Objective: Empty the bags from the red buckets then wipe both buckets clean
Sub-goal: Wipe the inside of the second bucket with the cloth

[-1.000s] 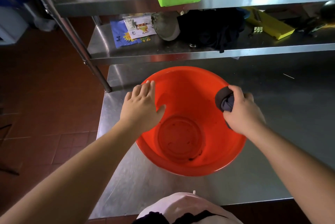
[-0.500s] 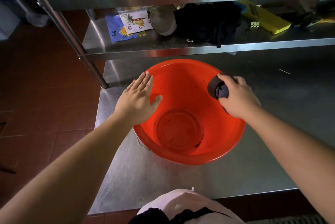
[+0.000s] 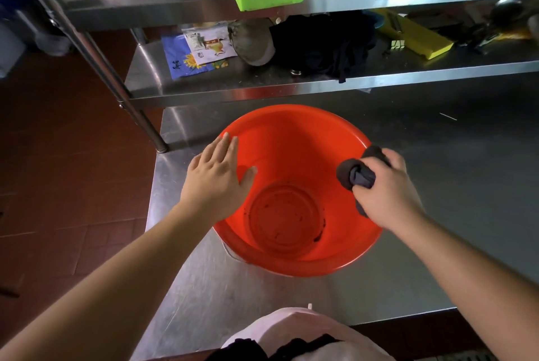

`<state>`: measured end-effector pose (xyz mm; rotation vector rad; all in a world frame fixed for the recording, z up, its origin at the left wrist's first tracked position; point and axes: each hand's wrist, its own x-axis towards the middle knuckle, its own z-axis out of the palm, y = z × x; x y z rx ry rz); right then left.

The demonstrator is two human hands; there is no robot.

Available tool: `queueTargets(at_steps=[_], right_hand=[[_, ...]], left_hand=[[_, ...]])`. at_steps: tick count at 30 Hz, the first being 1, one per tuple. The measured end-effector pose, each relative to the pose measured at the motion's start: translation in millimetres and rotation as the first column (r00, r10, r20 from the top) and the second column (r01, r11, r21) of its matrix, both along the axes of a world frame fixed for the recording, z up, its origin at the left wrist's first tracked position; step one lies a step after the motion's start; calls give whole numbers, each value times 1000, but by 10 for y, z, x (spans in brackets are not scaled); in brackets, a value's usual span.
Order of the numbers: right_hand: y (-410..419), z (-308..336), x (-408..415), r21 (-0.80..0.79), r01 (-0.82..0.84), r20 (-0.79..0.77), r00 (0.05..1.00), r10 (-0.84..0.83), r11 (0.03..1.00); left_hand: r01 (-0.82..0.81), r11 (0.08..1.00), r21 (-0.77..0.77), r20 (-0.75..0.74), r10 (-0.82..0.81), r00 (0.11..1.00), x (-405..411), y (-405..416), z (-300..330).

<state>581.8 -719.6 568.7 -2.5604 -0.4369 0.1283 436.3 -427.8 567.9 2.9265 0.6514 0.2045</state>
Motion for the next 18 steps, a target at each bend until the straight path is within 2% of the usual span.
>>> queueTargets(at_steps=[3, 5, 7, 14, 18], right_hand=[[149, 54, 369, -55, -123, -1, 992, 123, 991], [275, 82, 553, -85, -200, -6, 980, 200, 976], [374, 78, 666, -129, -244, 7, 969, 247, 961], [376, 31, 578, -223, -213, 19, 975, 223, 951], [197, 90, 197, -198, -125, -20, 992, 123, 972]], left_hand=[[16, 998, 60, 27, -17, 999, 68, 108, 121], [130, 990, 57, -33, -128, 991, 117, 234, 133], [177, 984, 33, -108, -173, 979, 121, 270, 69], [81, 996, 43, -99, -76, 992, 122, 206, -27], [65, 997, 42, -94, -61, 994, 122, 176, -38]])
